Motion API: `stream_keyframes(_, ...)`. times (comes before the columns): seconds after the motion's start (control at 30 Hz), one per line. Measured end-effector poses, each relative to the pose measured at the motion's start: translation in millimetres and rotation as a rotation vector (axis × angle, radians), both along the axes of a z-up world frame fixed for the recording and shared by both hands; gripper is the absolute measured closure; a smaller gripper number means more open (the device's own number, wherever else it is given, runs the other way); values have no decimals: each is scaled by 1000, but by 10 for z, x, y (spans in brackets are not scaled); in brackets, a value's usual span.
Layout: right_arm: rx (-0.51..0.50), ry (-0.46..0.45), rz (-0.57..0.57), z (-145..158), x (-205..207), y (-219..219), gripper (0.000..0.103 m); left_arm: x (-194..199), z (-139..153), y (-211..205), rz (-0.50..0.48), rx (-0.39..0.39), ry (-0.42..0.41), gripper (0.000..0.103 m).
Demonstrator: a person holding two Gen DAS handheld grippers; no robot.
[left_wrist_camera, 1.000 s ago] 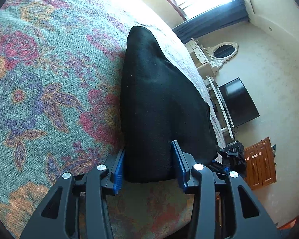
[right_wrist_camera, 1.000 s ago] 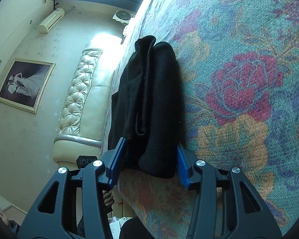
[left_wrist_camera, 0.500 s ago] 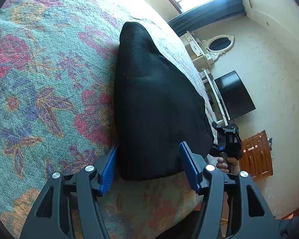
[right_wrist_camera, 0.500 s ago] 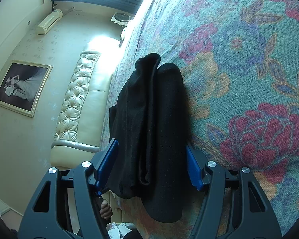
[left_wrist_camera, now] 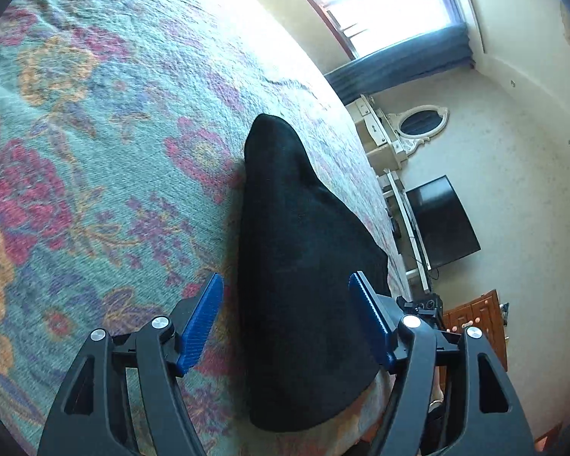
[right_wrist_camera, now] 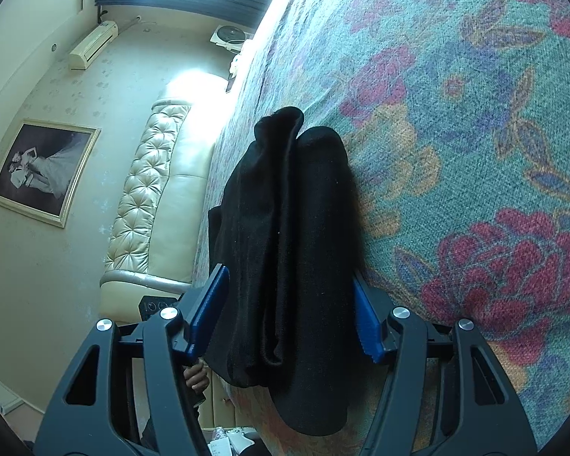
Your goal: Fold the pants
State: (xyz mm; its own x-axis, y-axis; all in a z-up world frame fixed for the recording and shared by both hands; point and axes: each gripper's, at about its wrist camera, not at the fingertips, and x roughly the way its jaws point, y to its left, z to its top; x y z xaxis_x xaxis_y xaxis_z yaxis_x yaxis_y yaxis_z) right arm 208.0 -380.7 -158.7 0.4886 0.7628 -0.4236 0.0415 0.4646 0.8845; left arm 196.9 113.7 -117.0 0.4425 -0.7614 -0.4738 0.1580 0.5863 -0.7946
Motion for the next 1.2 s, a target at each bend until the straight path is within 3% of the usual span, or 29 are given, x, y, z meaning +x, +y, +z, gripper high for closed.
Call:
stream_keyframes(0.03, -20, 13, 0, -19, -2, -8, 60, 48, -7, -98, -25, 24, -2, 35)
stream_keyframes(0.2, 8, 9, 13, -103, -20, -84, 71, 119, -33, -384, -78, 155, -40, 32)
stream_keyframes(0.27, 19, -1, 18, -127, -31, -105, 73, 111, -112, -368, -79, 212, -43, 41)
stream_keyframes(0.53, 33, -10, 20, -138, -62, -148, 75, 87, -160, -300, -68, 164, -39, 44)
stream_keyframes(1.2, 63, -9, -7, -169, -158, -283, 76, 104, -117, -380, -63, 173, -76, 43)
